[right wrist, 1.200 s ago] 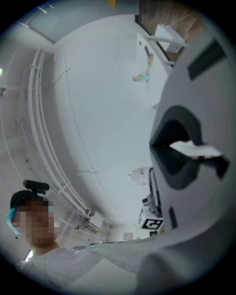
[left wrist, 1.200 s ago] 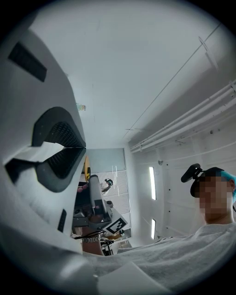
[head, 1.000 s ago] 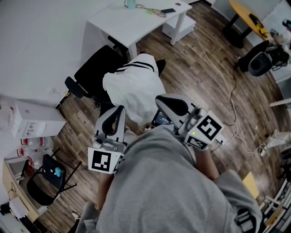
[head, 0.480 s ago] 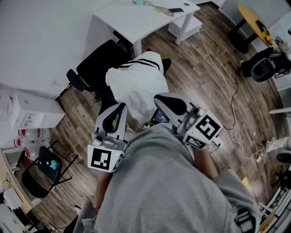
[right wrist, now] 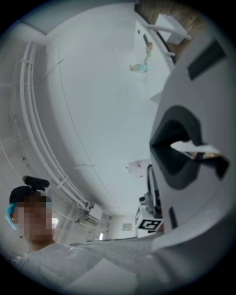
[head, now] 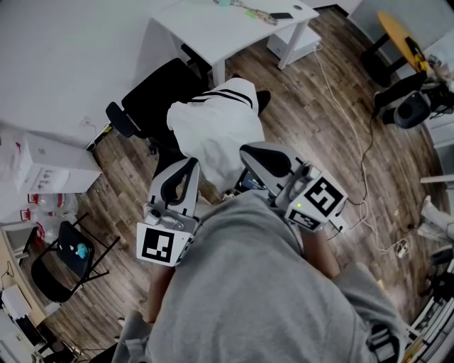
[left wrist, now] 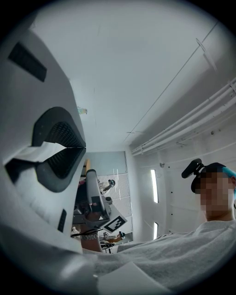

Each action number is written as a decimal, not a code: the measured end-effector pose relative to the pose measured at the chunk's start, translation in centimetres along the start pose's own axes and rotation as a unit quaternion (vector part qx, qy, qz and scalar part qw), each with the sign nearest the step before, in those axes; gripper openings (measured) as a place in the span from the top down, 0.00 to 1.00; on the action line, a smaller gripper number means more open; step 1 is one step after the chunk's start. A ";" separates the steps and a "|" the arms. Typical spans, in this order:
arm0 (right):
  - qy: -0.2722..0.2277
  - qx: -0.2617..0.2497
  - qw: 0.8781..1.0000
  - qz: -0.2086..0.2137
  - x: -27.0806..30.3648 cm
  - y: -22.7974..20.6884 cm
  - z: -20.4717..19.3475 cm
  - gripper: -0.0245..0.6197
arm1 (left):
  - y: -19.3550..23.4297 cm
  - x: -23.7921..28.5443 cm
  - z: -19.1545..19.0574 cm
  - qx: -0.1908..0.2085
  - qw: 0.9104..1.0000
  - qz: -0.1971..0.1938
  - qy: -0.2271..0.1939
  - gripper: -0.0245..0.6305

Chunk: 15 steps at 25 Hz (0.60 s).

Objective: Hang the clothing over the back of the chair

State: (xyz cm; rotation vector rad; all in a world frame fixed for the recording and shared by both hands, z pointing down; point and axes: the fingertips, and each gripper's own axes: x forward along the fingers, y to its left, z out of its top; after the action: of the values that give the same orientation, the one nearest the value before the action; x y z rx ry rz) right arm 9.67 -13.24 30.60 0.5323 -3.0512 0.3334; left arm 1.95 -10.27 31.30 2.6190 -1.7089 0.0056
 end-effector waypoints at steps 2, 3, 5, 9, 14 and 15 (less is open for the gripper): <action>0.001 0.001 1.000 -0.001 -0.1 -0.2 -0.1 0.91 | -0.1 0.1 -0.1 -0.001 1.000 0.000 0.001 0.91; 0.002 0.002 1.000 -0.001 -0.2 -0.3 -0.2 0.91 | -0.1 0.2 -0.1 -0.001 1.000 0.000 0.002 0.91; 0.002 0.002 1.000 -0.002 -0.3 -0.4 -0.3 0.91 | -0.2 0.3 -0.2 -0.001 1.000 -0.001 0.003 0.91; 0.003 0.004 1.000 -0.005 -0.6 -0.4 -0.3 0.91 | -0.4 0.3 -0.1 -0.001 1.000 -0.002 0.003 0.91; 0.003 0.004 1.000 -0.007 -0.9 -0.6 -0.5 0.91 | -0.5 0.4 -0.3 -0.001 1.000 -0.002 0.003 0.91; 0.004 0.004 1.000 -0.007 -0.9 -0.6 -0.5 0.91 | -0.5 0.4 -0.2 -0.001 1.000 -0.002 0.003 0.91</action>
State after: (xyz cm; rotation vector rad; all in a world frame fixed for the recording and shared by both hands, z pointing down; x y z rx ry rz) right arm 10.75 -13.40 31.16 0.5517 -3.0384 0.3475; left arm 2.59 -10.42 31.55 2.6180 -1.7011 0.0111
